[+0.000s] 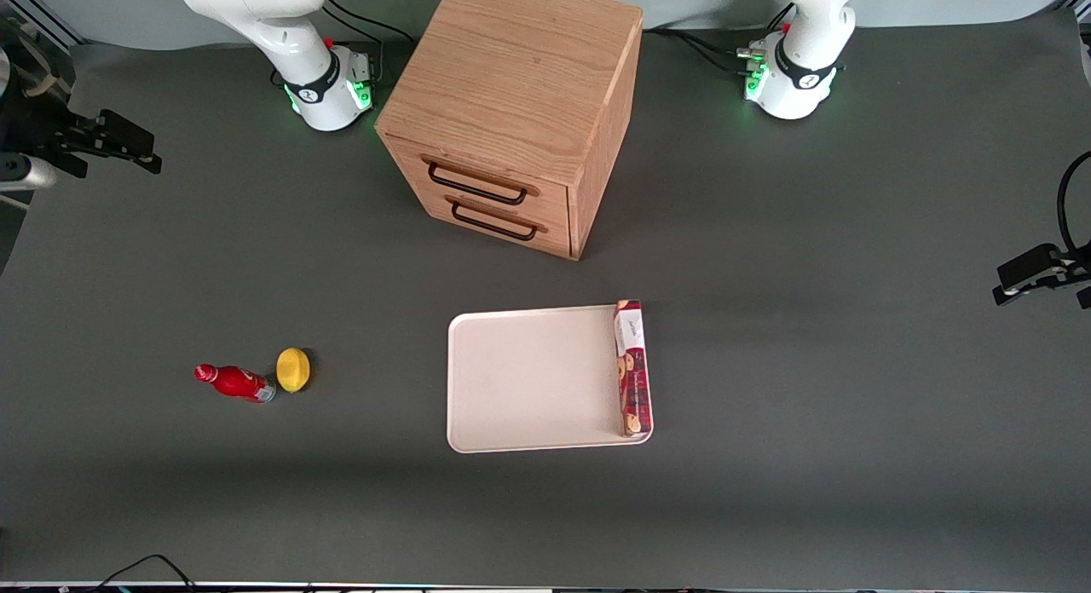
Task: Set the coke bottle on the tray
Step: 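Move the right gripper down toward the red Coca-Cola bottle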
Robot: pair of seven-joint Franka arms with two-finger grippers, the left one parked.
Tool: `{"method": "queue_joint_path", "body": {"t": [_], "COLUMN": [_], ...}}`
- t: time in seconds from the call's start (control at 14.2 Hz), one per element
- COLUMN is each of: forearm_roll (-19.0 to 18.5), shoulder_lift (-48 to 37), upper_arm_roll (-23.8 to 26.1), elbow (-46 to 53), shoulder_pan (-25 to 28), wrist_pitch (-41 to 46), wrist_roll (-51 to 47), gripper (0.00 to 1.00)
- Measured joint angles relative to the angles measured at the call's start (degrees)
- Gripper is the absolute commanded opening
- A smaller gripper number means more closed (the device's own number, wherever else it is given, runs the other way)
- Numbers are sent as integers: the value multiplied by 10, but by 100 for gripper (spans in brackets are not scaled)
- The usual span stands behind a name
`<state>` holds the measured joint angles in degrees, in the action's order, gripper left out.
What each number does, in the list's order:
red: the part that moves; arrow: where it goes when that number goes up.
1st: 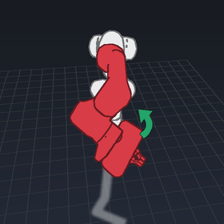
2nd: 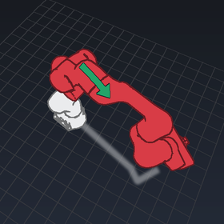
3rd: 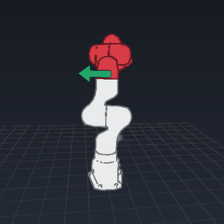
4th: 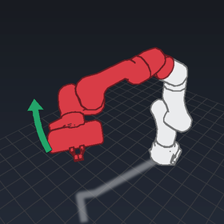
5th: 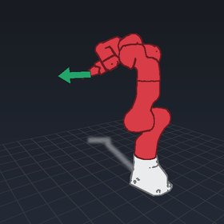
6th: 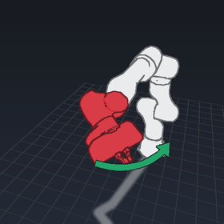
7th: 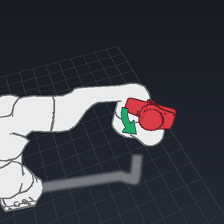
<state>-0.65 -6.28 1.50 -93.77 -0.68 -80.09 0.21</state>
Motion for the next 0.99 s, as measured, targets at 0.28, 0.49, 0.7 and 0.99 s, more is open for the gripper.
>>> {"method": "queue_joint_path", "body": {"t": [0.28, 0.49, 0.7, 0.99], "forearm_roll": [1, -7, -36, -42], "shoulder_lift": [26, 32, 51, 123], "upper_arm_roll": [3, 3, -1, -26], "elbow": [15, 20, 24, 15], "shoulder_pan": [0, 0, -1, -7], "wrist_pitch": [-7, -8, -42, -141], "wrist_roll": [0, 2, 54, 147], "gripper": [100, 100, 100, 100]}}
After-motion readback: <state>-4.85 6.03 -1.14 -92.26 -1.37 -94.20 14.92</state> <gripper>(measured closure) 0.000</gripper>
